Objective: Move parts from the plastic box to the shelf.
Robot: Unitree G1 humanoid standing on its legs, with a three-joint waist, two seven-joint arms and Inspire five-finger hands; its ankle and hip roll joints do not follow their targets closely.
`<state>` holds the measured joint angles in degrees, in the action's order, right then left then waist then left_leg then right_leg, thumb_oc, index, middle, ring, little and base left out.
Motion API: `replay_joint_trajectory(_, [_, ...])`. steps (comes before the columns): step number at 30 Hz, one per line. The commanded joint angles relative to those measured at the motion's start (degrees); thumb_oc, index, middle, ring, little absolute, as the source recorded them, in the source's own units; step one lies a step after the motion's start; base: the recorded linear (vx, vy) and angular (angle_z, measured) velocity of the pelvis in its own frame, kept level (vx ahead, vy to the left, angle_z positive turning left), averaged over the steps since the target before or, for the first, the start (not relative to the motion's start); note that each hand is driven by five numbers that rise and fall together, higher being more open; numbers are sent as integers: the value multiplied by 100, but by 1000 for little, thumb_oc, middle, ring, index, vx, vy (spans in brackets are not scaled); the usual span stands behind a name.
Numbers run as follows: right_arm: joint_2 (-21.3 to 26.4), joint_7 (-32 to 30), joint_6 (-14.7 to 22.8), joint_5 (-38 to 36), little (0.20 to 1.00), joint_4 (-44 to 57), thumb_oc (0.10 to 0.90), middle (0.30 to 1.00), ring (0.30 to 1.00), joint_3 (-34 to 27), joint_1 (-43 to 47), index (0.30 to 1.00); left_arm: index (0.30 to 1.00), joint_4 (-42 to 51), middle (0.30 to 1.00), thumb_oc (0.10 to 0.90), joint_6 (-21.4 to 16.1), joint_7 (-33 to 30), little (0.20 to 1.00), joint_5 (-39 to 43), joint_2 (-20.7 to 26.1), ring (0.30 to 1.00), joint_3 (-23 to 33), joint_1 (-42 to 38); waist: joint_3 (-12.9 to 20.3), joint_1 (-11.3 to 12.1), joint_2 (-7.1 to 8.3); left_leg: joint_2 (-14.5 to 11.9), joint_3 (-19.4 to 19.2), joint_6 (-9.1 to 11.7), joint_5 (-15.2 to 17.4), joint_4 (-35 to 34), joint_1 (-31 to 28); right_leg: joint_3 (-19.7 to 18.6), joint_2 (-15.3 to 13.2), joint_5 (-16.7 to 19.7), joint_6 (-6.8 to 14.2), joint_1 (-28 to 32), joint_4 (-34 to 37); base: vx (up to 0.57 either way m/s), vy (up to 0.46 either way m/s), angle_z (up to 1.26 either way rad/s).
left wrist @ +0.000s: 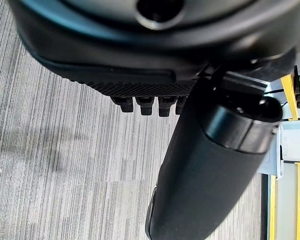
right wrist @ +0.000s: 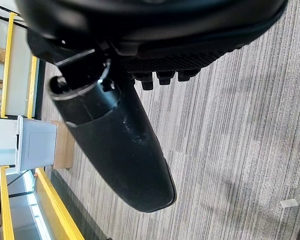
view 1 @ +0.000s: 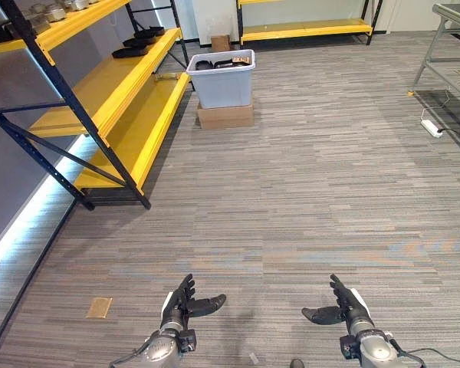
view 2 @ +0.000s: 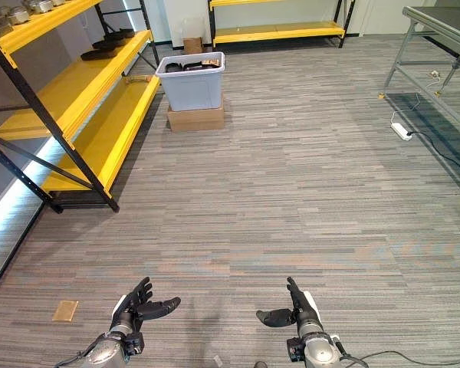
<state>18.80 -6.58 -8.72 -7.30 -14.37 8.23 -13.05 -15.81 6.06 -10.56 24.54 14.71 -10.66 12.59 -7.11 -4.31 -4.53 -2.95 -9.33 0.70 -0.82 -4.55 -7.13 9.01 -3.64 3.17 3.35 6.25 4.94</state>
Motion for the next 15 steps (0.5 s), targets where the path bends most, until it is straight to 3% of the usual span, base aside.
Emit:
replay_joint_trajectory(1, [86, -61, 427, 22, 1000, 225, 900, 1000, 1000, -67, 495, 1000, 1000, 246, 1000, 900, -411, 40, 1000, 135, 210, 1000, 337, -443, 1, 23, 331, -481, -46, 348, 343, -44, -334, -12, -480, -813, 509, 339, -128, 0, 0, 0])
replay_joint_trajectory(15, [69, -52, 421, -33, 1000, 194, 900, 1000, 1000, -63, 513, 1000, 1000, 235, 1000, 900, -404, 94, 1000, 52, 257, 1000, 334, -453, 6, 23, 342, -472, -64, 336, 366, -45, -330, -21, -479, -824, 516, 317, -147, 0, 0, 0])
